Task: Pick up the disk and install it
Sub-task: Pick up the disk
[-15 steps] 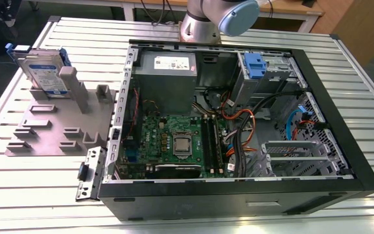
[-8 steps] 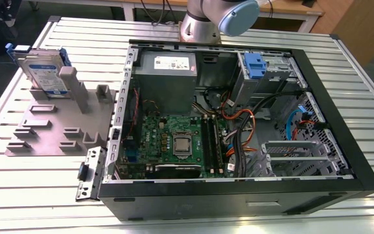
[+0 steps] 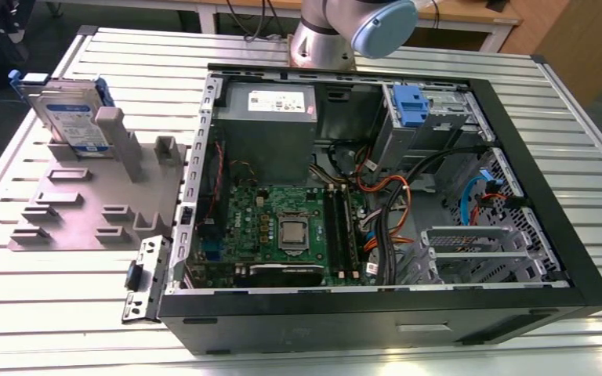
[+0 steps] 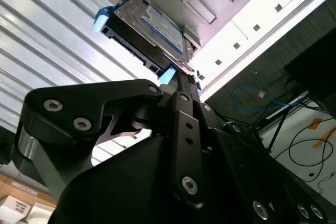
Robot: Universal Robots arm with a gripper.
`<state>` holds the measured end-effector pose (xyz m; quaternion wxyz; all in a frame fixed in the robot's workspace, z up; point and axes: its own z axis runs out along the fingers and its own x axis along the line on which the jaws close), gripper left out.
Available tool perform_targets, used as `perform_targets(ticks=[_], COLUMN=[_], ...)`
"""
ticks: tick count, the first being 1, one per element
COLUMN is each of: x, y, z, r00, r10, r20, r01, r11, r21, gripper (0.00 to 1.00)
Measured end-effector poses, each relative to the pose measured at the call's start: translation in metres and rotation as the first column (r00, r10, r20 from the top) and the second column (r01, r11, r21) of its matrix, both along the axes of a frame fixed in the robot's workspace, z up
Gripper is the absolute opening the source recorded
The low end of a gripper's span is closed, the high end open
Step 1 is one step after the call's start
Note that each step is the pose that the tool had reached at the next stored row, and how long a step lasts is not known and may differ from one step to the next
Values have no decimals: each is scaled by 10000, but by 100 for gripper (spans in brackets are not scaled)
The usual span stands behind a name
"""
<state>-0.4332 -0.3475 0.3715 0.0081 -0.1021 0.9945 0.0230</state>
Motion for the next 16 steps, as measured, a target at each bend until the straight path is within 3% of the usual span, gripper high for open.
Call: perform_targets(ticks=[11,16], x=[0,0], y=[0,0], z=[0,0], r00=[10000,9992], r10=[47,405], r20=[1,0], r01=[-47,-405], r11=[10000,9992], r21=[0,0], gripper=[11,11])
